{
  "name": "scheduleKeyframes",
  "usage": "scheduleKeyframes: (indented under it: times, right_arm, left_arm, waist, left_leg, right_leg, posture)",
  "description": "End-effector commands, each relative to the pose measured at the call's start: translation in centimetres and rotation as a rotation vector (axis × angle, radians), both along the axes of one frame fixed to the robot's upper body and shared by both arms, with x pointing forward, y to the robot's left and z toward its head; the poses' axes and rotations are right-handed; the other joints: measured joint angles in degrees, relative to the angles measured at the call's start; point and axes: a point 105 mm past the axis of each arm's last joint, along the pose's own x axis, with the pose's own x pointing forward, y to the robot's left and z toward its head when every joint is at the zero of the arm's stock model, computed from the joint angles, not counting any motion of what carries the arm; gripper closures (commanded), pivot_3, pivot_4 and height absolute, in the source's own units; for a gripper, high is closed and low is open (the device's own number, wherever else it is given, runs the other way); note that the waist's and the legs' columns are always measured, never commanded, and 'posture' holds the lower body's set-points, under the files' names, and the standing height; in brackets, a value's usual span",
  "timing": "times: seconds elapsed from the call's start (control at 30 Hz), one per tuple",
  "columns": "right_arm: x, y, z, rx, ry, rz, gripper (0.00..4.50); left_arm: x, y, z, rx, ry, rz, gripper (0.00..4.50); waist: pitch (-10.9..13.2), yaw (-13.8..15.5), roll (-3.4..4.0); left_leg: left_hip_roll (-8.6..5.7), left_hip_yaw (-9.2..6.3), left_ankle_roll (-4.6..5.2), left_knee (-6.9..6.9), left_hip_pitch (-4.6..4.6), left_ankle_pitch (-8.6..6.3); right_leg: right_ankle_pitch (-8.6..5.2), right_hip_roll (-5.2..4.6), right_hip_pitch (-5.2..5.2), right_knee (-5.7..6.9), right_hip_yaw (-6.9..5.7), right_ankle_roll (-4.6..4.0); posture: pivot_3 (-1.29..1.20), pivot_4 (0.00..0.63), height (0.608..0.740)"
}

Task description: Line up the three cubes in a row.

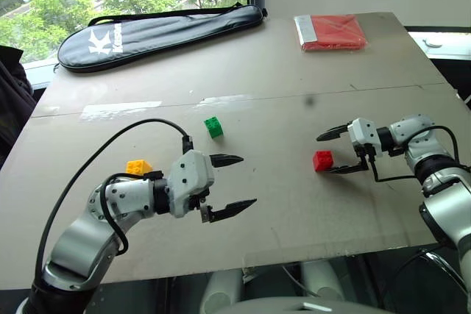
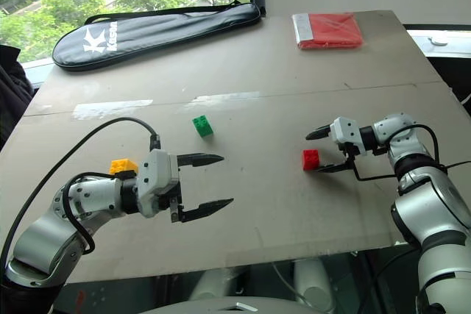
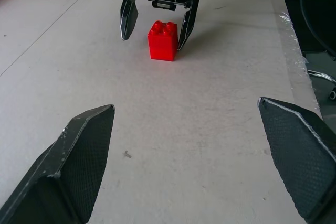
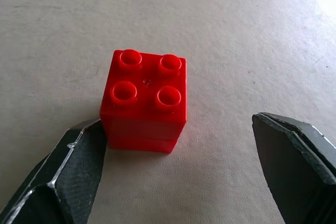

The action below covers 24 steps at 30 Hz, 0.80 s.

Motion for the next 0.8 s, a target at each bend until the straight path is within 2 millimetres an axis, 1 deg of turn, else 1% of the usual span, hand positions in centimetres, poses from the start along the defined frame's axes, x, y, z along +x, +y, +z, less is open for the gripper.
scheduleKeyframes:
  times: [0.03, 0.33, 0.47, 0.57, 0.7, 0.8]
  right_arm:
    - [0.1, -0.3, 1.1, -0.004, -0.027, 0.024, 0.06]
    - [0.1, -0.7, 1.0, -0.024, -0.03, 0.011, 0.06]
    - [0.2, -0.8, 1.2, -0.011, -0.035, 0.005, 0.06]
    - [0.3, -1.1, 1.8, 0.006, -0.039, -0.009, 0.06]
    - [0.3, -2.3, 2.4, -0.017, -0.051, -0.034, 0.06]
    - [1.0, -3.5, 3.2, -0.029, -0.14, -0.113, 0.06]
  left_arm:
    - [0.0, -0.2, 0.2, 0.006, -0.027, -0.02, 0.0]
    - [0.2, -0.4, 0.2, 0.006, -0.029, -0.031, 0.0]
    - [0.1, -0.5, 0.1, 0.001, -0.025, -0.032, 0.0]
    - [-0.2, -0.4, -0.2, -0.013, -0.016, -0.023, 0.0]
    - [0.1, -0.2, 0.0, -0.073, -0.036, 0.028, 0.0]
    - [0.6, 0.0, 0.7, -0.144, -0.069, 0.088, 0.0]
  waist:
    - [0.0, 0.0, 0.0]
    - [0.0, 0.0, 0.0]
    - [0.0, -0.1, 0.0]
    - [0.0, -0.1, 0.01]
    - [0.0, 0.0, 0.01]
    - [0.0, 0.1, 0.03]
  left_leg:
    - [-0.01, 0.02, 0.0, 0.0, 0.0, 0.0]
    - [-0.01, 0.08, 0.0, 0.0, 0.01, 0.0]
    - [0.0, 0.08, 0.0, 0.0, 0.02, 0.0]
    - [0.0, 0.08, 0.0, 0.0, 0.02, 0.0]
    - [0.01, 0.05, 0.0, 0.0, 0.03, 0.0]
    - [0.0, 0.07, 0.01, 0.02, 0.03, 0.0]
  right_leg:
    - [0.0, 0.0, 0.0, 0.0, 0.0, 0.0]
    - [0.0, 0.0, 0.0, 0.03, 0.0, 0.0]
    - [0.0, 0.0, 0.0, 0.03, 0.02, 0.0]
    - [0.0, 0.0, 0.0, 0.03, 0.02, 0.0]
    - [0.0, -0.01, -0.01, 0.04, 0.08, 0.0]
    - [0.0, -0.02, 0.0, 0.04, 0.08, 0.01]
  posture:
    - [0.0, 0.15, 0.732]
    - [0.0, 0.15, 0.732]
    - [0.0, 0.15, 0.732]
    - [0.0, 0.15, 0.732]
    - [0.0, 0.15, 0.732]
    - [0.0, 0.15, 0.732]
